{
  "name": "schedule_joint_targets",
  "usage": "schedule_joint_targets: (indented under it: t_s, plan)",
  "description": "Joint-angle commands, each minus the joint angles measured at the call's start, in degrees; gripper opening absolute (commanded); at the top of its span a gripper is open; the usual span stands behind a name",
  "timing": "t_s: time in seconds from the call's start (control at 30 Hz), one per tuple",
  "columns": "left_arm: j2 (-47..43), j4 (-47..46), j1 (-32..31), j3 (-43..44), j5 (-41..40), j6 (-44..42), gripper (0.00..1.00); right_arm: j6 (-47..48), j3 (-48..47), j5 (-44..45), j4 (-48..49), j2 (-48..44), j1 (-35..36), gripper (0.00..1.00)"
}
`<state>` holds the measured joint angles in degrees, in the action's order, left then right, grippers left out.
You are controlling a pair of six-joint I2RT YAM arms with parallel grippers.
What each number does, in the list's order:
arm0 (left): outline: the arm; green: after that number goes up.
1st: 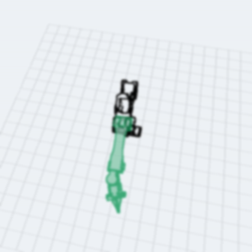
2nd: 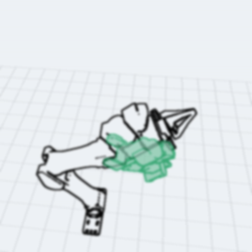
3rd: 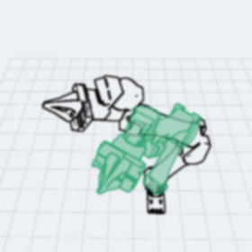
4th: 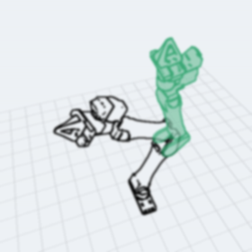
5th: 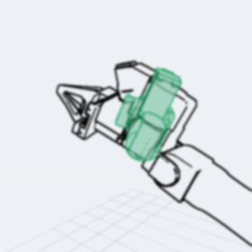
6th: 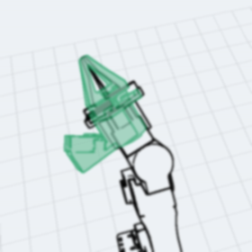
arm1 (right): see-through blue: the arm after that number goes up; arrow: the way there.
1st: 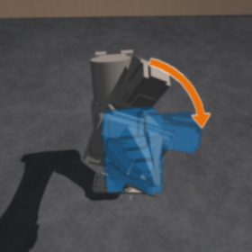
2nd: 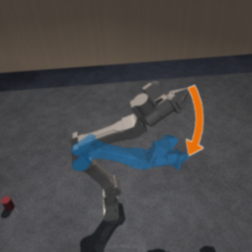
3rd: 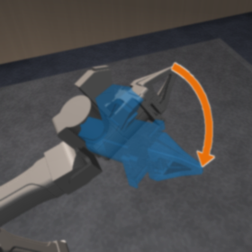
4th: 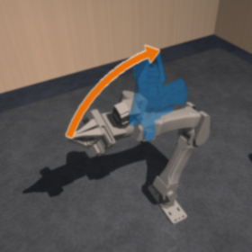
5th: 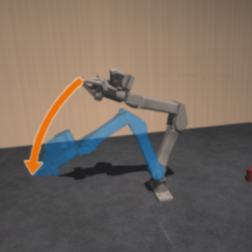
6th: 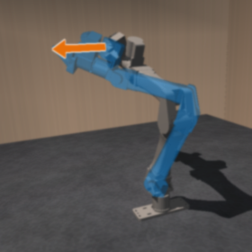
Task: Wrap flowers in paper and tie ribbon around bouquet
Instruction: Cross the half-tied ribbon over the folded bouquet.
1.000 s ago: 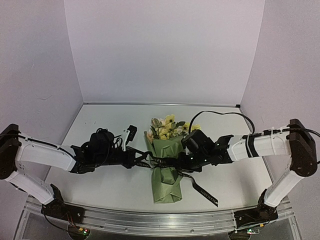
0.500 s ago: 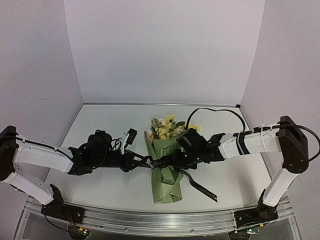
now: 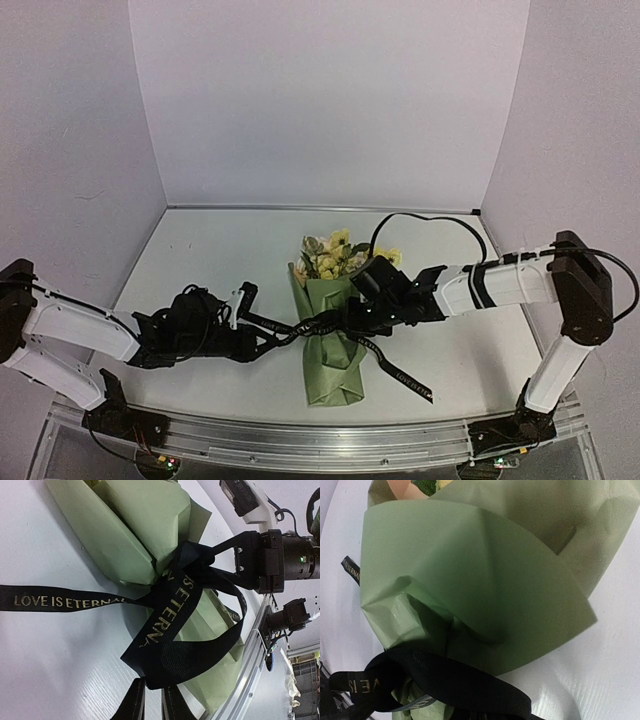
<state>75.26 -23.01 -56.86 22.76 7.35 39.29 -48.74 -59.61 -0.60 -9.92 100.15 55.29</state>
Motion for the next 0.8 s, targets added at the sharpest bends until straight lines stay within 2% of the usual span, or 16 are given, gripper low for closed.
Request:
schedule_joint_targets:
  t_s: [0.0,0.2,0.27,0.47,0.63,0.77]
  plan:
    - [-1.0,-0.2,-0.4,0.8,-5.5,2.1,0.16,2.1,-2.8,-1.2,1.4,0.3,0.1,0.00]
    - [-9.8,4.2,-0.4,-1.1,-13.9,3.1,0.27,3.1,-2.7,-1.9,1.4,-0.1,0.1,0.00]
    - [-13.4,5.8,-0.4,-1.7,-14.9,2.8,0.34,3.2,-2.6,-2.2,1.4,0.0,0.1,0.00]
    - [-19.6,9.5,-0.6,0.4,-14.1,-0.7,0.43,3.3,-2.3,-2.6,1.5,-0.1,0.1,0.00]
    - [-10.3,13.7,0.2,11.6,-9.6,-11.7,0.45,4.3,-1.6,-3.0,2.3,-0.6,0.2,0.00]
    - [1.1,17.7,3.2,21.1,1.8,-18.2,0.43,6.0,0.7,-3.8,5.9,-1.6,0.3,0.00]
